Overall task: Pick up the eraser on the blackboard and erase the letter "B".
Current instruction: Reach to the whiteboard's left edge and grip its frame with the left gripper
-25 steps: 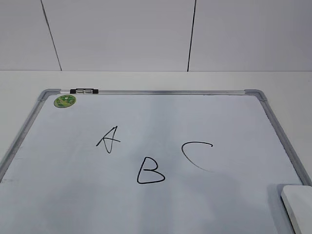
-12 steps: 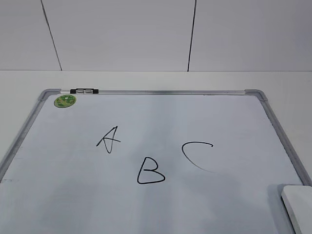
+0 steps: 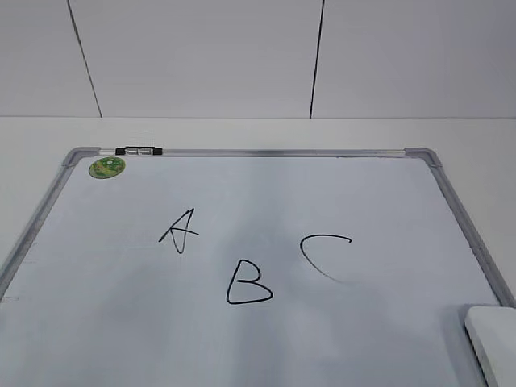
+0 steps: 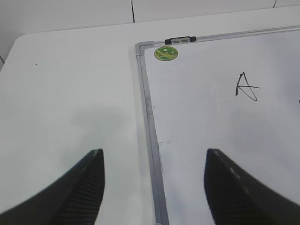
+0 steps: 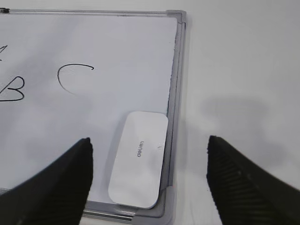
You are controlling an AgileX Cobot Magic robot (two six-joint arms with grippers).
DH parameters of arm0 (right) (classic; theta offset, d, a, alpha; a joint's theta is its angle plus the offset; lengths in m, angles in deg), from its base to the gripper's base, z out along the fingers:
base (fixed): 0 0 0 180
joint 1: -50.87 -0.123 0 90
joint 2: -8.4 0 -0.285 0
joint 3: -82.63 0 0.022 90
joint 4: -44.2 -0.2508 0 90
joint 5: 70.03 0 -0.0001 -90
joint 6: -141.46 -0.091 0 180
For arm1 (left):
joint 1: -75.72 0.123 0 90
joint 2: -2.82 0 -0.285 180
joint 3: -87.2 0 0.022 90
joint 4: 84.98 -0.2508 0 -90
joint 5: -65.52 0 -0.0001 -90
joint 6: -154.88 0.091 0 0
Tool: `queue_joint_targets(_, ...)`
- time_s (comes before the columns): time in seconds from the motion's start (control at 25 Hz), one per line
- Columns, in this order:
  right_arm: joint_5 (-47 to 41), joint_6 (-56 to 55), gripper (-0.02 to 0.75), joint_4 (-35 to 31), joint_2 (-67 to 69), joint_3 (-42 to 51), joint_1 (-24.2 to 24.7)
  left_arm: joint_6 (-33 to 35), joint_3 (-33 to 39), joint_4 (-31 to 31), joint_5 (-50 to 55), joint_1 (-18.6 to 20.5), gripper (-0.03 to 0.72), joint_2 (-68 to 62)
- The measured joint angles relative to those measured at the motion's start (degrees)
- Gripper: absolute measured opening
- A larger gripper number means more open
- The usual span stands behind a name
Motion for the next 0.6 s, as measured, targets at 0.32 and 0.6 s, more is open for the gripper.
queue_joint_targets(0.32, 0.4, 0.1, 0.593, -2.9, 18.5, -9.7, 0.1, 0.0, -5.1, 0.0, -2.7, 0.0, 0.505, -16.4)
queue_joint_targets(0.6, 6.3, 0.1, 0.593, -5.1, 30.4, -11.4, 0.1, 0.0, -6.7, 2.1, -6.1, 0.0, 0.505, -30.8)
